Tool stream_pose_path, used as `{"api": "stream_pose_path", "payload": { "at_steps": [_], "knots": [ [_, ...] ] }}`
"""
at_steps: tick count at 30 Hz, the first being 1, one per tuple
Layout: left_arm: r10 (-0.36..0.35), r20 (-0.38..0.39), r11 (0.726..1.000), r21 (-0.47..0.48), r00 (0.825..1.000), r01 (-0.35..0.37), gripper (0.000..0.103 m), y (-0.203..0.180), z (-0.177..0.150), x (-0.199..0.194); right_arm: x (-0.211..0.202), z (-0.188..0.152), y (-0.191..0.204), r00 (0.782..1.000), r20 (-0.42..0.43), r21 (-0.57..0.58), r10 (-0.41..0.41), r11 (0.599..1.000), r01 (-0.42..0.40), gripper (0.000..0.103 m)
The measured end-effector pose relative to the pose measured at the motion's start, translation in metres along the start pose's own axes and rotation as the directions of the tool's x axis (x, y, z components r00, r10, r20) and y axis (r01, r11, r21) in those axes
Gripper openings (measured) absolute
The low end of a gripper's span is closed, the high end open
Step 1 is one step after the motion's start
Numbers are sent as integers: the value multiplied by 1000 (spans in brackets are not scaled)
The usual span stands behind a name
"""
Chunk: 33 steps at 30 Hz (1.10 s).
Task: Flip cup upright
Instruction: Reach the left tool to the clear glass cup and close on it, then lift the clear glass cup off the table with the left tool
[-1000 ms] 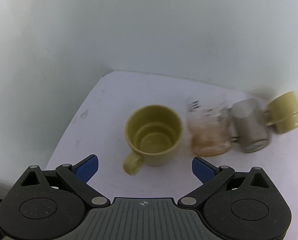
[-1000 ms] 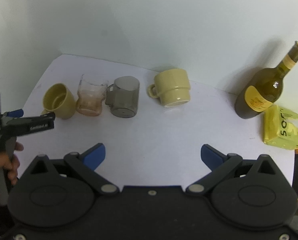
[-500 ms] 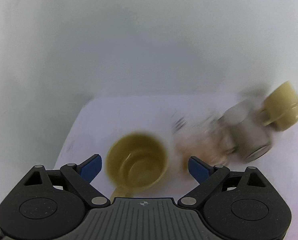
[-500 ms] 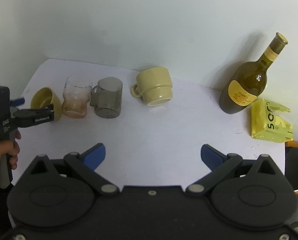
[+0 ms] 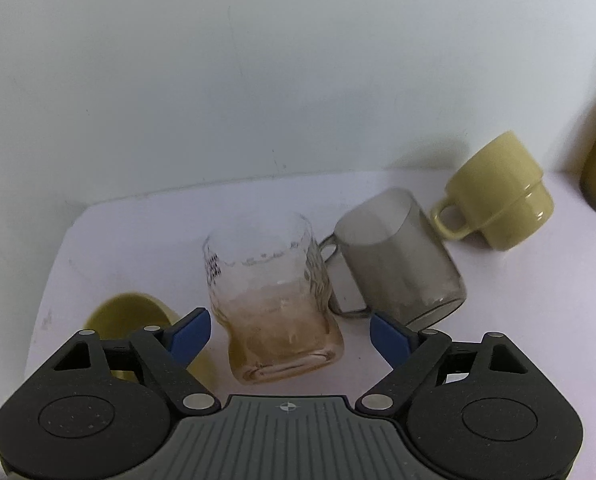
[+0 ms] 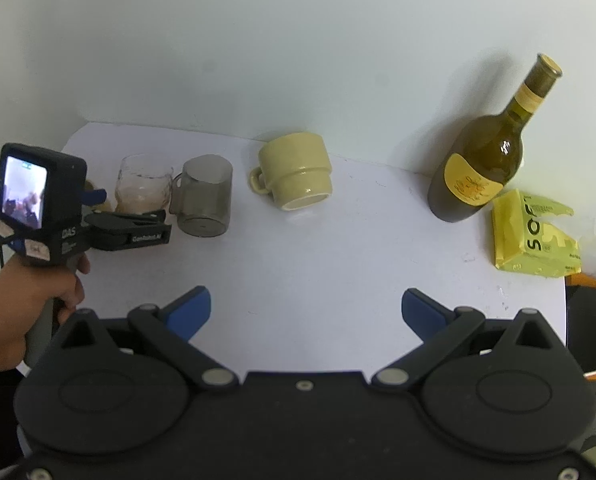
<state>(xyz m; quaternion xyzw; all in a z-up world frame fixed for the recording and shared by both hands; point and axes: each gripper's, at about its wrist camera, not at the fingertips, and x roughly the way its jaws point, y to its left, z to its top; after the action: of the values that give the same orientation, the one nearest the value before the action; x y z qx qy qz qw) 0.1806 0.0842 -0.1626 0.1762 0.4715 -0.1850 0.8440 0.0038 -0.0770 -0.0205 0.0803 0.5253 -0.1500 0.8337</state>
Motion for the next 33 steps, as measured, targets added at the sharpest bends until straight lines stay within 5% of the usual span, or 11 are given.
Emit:
{"api": "stream_pose_path", "payload": {
  "at_steps": [5, 9, 24, 28, 33],
  "knots": [
    [-21, -111, 994, -109, 994, 9, 78, 2, -4, 25, -1, -2, -3, 1000, 1, 8, -12, 1000, 12, 103],
    [5, -106, 996, -93, 994, -15, 67, 0, -7, 27, -4, -4, -3, 1000, 4, 0, -21, 1000, 21, 103],
    [21, -120, 998, -61, 993, -28, 67, -26, -50, 0, -8, -7, -11, 1000, 3, 6, 30, 1000, -30, 103],
    [-54, -147, 998, -49, 988, 47, 67, -37, -79, -20, -10, -7, -15, 999, 13, 8, 52, 999, -52, 103],
    [-62, -173, 998, -27, 983, 58, 70, -53, -102, -35, -9, -4, -21, 997, 22, 13, 69, 998, -69, 103]
  ]
}}
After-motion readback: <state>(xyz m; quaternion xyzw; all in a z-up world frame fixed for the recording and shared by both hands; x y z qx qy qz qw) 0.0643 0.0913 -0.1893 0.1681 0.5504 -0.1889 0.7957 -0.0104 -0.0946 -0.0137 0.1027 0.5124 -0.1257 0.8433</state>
